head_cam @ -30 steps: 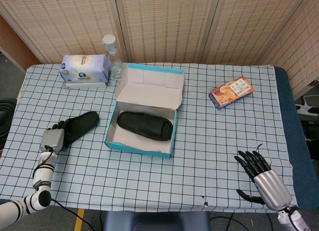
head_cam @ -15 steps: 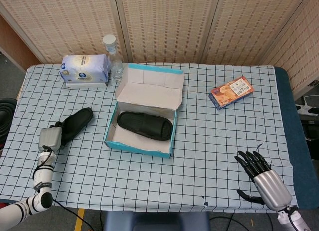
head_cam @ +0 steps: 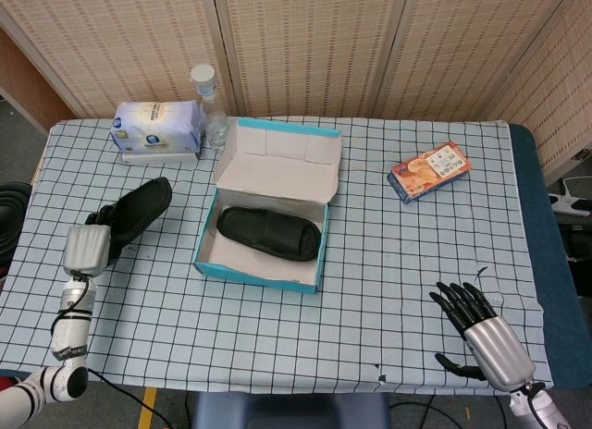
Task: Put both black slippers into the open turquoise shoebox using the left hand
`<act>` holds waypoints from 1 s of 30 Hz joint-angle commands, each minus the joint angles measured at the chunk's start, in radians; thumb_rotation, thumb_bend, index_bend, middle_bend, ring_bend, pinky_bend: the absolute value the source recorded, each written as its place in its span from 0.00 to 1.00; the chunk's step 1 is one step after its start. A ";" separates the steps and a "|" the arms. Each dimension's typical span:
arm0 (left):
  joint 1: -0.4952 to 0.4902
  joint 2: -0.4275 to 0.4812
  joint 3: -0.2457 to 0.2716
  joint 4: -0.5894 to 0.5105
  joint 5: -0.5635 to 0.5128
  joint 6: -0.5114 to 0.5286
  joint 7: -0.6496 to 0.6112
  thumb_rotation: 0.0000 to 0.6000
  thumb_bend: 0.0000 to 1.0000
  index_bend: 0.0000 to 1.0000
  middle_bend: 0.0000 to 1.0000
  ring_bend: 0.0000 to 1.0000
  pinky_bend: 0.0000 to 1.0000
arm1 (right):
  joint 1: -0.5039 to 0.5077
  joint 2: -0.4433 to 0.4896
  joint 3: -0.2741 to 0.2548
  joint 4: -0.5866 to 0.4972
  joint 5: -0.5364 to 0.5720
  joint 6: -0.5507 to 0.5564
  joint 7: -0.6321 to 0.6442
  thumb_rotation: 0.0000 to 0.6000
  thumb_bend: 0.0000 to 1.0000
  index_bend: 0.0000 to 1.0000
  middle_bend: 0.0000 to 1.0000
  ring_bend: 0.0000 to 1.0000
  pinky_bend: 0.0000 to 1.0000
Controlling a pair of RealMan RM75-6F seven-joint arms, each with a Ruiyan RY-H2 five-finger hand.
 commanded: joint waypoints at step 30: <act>-0.377 0.286 -0.057 -0.665 0.193 -0.376 0.269 1.00 0.77 0.83 0.86 0.79 0.91 | -0.001 -0.039 -0.002 0.026 0.038 -0.033 -0.026 0.82 0.16 0.00 0.00 0.00 0.00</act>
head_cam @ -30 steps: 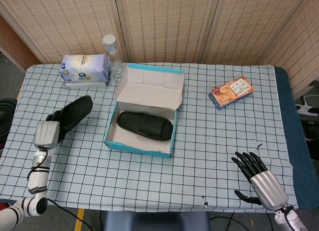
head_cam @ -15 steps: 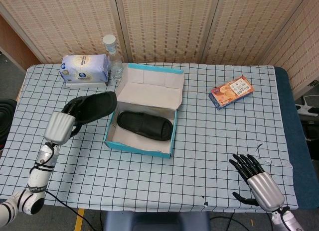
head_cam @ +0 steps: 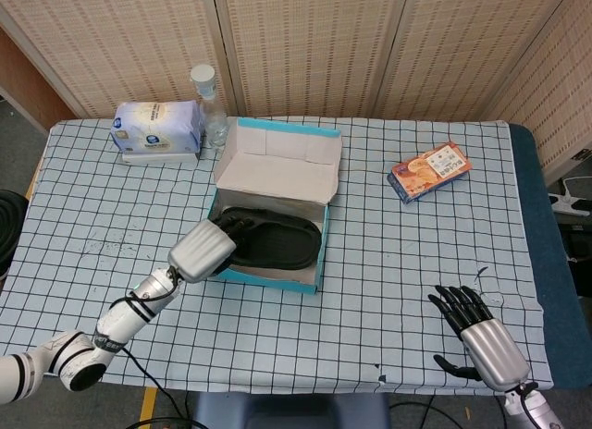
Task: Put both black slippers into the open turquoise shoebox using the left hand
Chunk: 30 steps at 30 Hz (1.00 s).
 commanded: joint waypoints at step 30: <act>-0.234 -0.083 0.067 -0.037 -0.538 -0.034 0.438 1.00 0.78 0.83 0.85 0.78 0.90 | 0.013 0.009 0.005 0.003 0.019 -0.010 0.030 0.82 0.16 0.00 0.00 0.00 0.00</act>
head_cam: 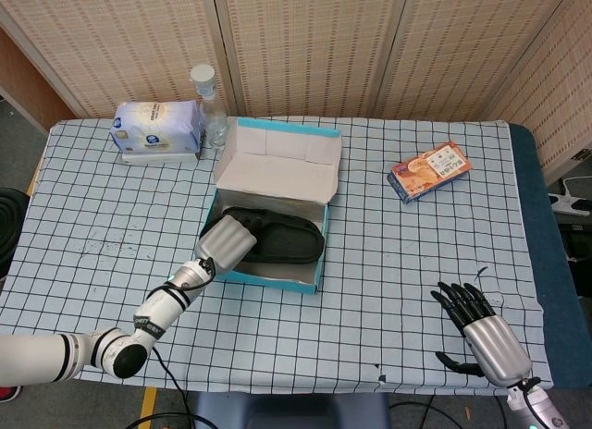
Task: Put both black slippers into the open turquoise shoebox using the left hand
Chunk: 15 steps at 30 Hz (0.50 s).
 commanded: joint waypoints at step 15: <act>0.004 -0.092 0.071 0.105 0.025 -0.006 -0.032 1.00 0.76 0.83 0.85 0.79 0.91 | -0.001 0.004 -0.003 0.001 -0.006 0.008 0.009 0.82 0.16 0.00 0.00 0.00 0.00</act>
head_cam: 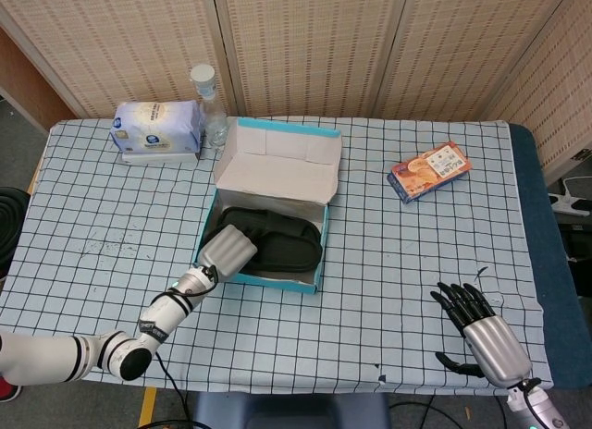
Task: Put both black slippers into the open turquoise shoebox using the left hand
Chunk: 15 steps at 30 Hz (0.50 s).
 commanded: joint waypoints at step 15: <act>0.015 -0.053 0.054 0.085 -0.012 0.000 0.005 1.00 0.74 0.80 0.85 0.79 0.90 | 0.003 0.001 -0.001 0.000 0.004 -0.006 0.001 0.81 0.16 0.00 0.00 0.00 0.00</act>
